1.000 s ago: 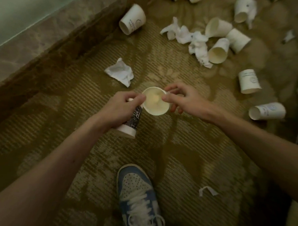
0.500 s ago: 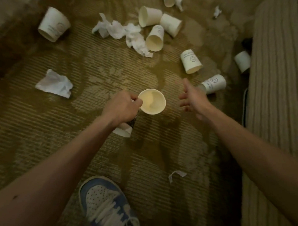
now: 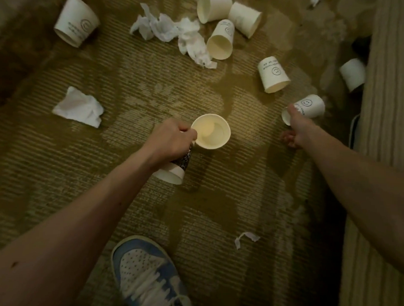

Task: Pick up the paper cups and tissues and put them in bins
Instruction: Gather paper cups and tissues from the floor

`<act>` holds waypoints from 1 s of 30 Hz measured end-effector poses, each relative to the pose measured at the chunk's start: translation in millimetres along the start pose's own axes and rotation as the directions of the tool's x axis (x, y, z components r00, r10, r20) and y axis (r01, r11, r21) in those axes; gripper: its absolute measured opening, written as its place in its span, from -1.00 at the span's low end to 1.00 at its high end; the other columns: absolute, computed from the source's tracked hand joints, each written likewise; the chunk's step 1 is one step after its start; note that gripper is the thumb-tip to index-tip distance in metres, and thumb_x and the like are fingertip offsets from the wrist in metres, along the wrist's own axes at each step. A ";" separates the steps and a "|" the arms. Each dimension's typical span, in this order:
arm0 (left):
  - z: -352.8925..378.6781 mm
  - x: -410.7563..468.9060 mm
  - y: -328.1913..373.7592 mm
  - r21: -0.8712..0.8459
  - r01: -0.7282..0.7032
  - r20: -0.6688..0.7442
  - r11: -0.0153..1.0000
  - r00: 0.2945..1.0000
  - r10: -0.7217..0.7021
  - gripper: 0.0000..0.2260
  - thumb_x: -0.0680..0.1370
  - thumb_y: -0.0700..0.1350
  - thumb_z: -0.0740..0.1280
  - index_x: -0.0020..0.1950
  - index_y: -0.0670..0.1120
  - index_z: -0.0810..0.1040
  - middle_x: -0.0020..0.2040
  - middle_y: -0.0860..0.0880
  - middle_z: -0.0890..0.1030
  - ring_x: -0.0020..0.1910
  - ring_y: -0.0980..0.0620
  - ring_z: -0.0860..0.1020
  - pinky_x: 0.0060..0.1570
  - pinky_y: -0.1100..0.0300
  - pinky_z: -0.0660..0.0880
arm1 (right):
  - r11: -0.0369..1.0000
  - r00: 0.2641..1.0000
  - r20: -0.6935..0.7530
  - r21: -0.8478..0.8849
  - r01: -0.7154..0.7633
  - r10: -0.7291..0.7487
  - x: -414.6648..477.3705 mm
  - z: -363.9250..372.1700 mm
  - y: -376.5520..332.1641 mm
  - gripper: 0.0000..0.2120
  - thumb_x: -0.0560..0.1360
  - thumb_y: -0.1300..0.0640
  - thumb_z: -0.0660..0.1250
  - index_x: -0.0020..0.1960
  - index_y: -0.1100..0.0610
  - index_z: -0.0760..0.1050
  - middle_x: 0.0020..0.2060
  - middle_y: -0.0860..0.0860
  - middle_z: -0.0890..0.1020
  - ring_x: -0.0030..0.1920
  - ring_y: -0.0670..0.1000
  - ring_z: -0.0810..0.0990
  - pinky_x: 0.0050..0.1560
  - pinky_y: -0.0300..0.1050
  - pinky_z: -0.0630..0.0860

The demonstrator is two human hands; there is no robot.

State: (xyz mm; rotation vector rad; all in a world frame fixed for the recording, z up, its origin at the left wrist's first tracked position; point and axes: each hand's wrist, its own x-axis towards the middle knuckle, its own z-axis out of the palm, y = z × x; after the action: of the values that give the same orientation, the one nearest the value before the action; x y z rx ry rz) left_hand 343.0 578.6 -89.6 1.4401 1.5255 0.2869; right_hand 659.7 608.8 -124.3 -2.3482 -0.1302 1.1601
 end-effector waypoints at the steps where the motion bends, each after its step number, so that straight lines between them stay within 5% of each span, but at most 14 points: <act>1: -1.7 0.9 -2.6 -0.009 0.007 -0.007 1.000 1.000 -0.007 -0.75 0.54 -0.09 0.30 -0.21 -0.23 0.62 -0.43 0.00 0.43 -0.41 0.04 0.37 -0.35 0.15 0.28 | 1.000 1.000 -0.014 0.019 0.020 -0.020 1.3 2.1 0.2 -0.29 0.46 -0.35 0.29 0.43 0.06 0.28 0.10 0.12 0.57 -0.30 -0.03 0.49 -0.43 -0.17 0.36; 4: -5.8 5.6 -8.7 -0.030 0.028 -0.034 0.999 0.999 -0.029 -0.75 0.54 -0.08 0.32 -0.12 -0.26 0.65 -0.42 -0.02 0.43 -0.41 0.04 0.36 -0.36 0.16 0.28 | 0.989 0.993 -0.055 0.096 0.110 -0.105 -5.9 13.0 7.0 -0.36 0.47 -0.26 0.33 0.39 0.10 0.31 0.05 0.07 0.55 -0.32 -0.07 0.46 -0.47 -0.21 0.34; 8: -16.6 8.4 -14.2 -0.037 0.047 -0.041 0.998 0.998 -0.049 -0.78 0.54 -0.07 0.32 -0.14 -0.18 0.67 -0.38 -0.01 0.49 -0.36 0.04 0.42 -0.33 0.17 0.32 | 0.949 0.968 -0.053 0.193 0.251 -0.245 -47.5 51.1 39.5 -0.42 0.46 -0.23 0.32 0.30 0.14 0.42 0.08 0.05 0.60 -0.07 0.01 0.54 -0.24 -0.16 0.43; 10: -28.9 2.7 -20.8 0.033 0.042 -0.053 0.999 0.998 -0.040 -0.79 0.53 -0.05 0.32 -0.23 -0.09 0.65 -0.41 0.05 0.52 -0.38 0.08 0.46 -0.38 0.21 0.34 | 0.922 0.940 0.008 0.198 0.332 -0.340 -79.2 77.8 56.4 -0.45 0.44 -0.22 0.31 0.27 0.13 0.49 0.04 0.05 0.63 -0.03 0.04 0.58 -0.14 -0.07 0.49; 13: -57.9 -16.6 -33.6 0.162 0.062 -0.037 0.985 0.998 -0.057 -0.80 0.53 -0.02 0.32 -0.27 0.01 0.63 -0.31 0.07 0.60 -0.24 0.07 0.55 -0.29 0.19 0.43 | 0.866 0.838 0.221 0.172 0.470 -0.499 -131.6 111.4 63.6 -0.52 0.37 -0.21 0.29 0.10 0.11 0.58 -0.14 0.01 0.64 -0.21 -0.02 0.57 -0.29 -0.14 0.45; 16: -102.3 -48.3 -50.1 0.241 0.108 -0.038 0.964 0.994 -0.102 -0.81 0.54 0.00 0.30 -0.13 -0.02 0.68 -0.23 0.02 0.65 -0.20 0.07 0.58 -0.20 0.14 0.50 | 0.841 0.674 0.517 0.206 0.501 -0.528 -178.2 140.1 60.5 -0.60 0.34 -0.20 0.29 0.04 0.04 0.56 -0.06 0.06 0.66 -0.08 0.08 0.64 -0.26 -0.07 0.51; 20: -174.2 -107.1 -74.9 0.245 0.202 -0.109 0.948 0.978 -0.180 -0.78 0.55 0.03 0.30 -0.22 0.01 0.66 -0.30 0.02 0.63 -0.33 0.10 0.54 -0.34 0.26 0.45 | 0.841 0.401 0.789 0.253 0.478 -0.465 -240.5 181.0 57.6 -0.44 0.28 -0.23 0.30 0.15 0.09 0.51 0.05 0.12 0.67 0.09 0.11 0.64 -0.09 0.07 0.60; 27: -283.9 -259.3 -95.7 0.123 0.359 -0.362 0.925 0.884 -0.295 -0.80 0.56 0.07 0.32 -0.16 0.06 0.69 -0.19 -0.13 0.63 -0.23 -0.11 0.55 -0.20 -0.05 0.52 | 0.816 -0.016 0.929 0.332 0.473 -0.369 -387.0 250.0 44.9 -0.74 0.41 0.00 0.22 0.05 0.05 0.51 -0.08 0.02 0.71 0.00 0.04 0.69 -0.11 0.13 0.63; 30: -315.7 -347.7 -94.8 0.056 0.433 -0.498 0.900 0.793 -0.351 -0.78 0.57 0.09 0.30 -0.15 0.07 0.69 -0.19 -0.09 0.64 -0.14 -0.13 0.58 -0.18 -0.11 0.53 | 0.758 -0.303 0.932 0.341 0.556 -0.197 -468.7 267.2 42.0 -0.71 0.43 0.03 0.18 0.06 0.09 0.53 -0.07 0.06 0.72 -0.03 0.06 0.70 -0.11 0.07 0.66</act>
State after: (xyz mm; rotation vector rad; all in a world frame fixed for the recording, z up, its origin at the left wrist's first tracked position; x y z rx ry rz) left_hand -18.8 390.4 161.8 1.1797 2.2638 0.2749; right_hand 154.4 538.4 56.3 -0.5748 -1.5857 2.2928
